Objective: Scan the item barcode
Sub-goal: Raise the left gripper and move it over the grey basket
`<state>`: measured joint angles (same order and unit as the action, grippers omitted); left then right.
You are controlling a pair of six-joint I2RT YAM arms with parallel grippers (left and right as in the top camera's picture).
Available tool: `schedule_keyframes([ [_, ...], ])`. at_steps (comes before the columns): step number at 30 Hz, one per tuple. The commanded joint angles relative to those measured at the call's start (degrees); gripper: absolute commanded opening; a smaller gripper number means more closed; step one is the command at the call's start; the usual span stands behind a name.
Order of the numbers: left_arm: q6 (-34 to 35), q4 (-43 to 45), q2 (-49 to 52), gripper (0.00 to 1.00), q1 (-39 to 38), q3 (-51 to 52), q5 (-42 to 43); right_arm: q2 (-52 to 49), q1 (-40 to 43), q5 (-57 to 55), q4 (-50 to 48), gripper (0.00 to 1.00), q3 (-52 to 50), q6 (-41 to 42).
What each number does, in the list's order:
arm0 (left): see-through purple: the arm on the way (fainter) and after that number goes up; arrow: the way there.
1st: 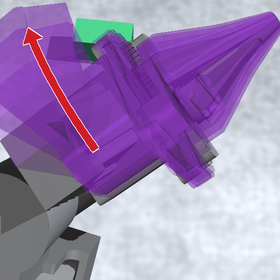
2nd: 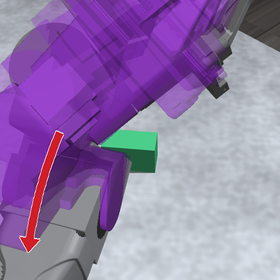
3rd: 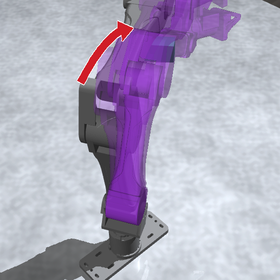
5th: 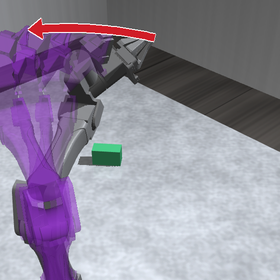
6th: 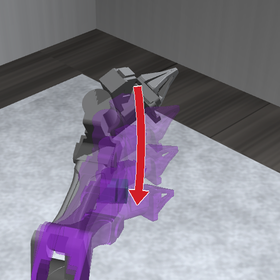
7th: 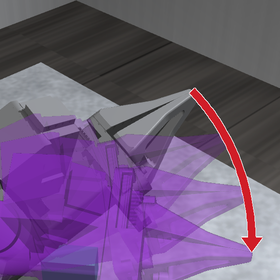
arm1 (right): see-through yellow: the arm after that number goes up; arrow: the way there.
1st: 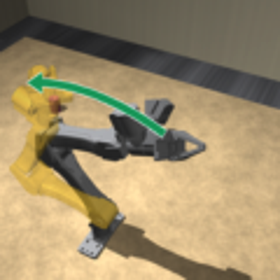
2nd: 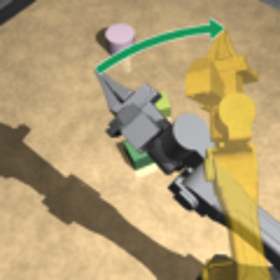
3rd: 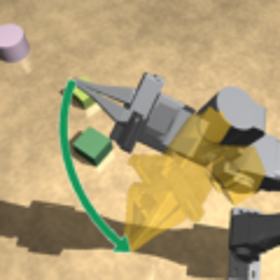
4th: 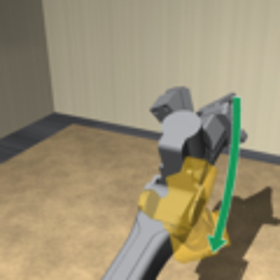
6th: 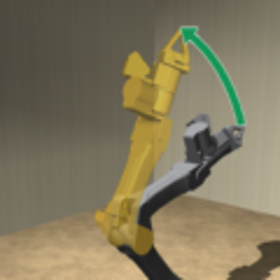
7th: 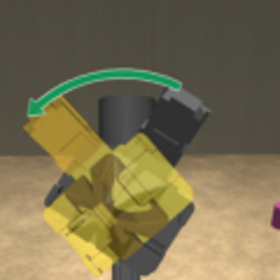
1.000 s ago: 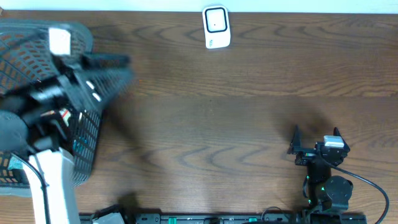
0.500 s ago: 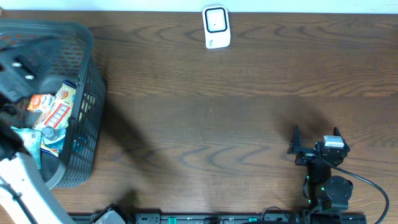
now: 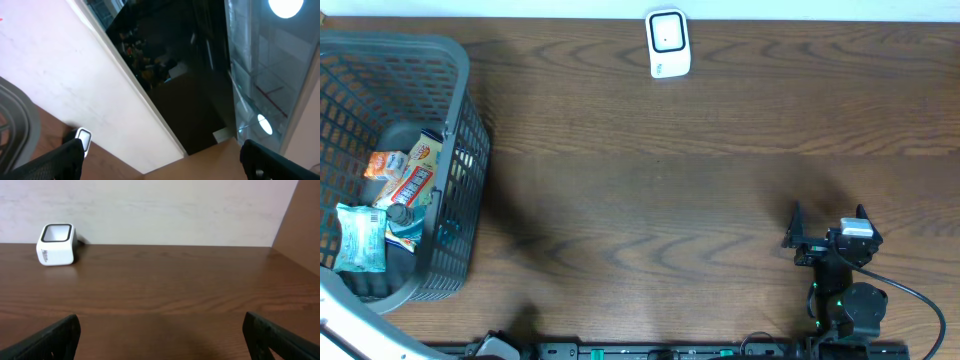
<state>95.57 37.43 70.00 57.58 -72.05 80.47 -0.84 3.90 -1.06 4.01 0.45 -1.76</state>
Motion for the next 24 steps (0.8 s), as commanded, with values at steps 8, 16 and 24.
schedule_keyframes([
  [8,2.4,-1.3,-3.2,1.00,-0.2,-6.7,-6.3,0.2,0.3,0.1,0.1,0.99,-0.1,-0.5],
  [16,2.7,-13.3,-0.4,0.99,-2.4,-16.2,-14.9,0.2,0.3,0.1,0.1,0.99,-0.1,-0.5],
  [24,-4.7,-26.7,3.6,0.99,-8.3,-31.2,-18.8,0.2,0.3,0.1,0.1,0.99,-0.1,-0.5],
])
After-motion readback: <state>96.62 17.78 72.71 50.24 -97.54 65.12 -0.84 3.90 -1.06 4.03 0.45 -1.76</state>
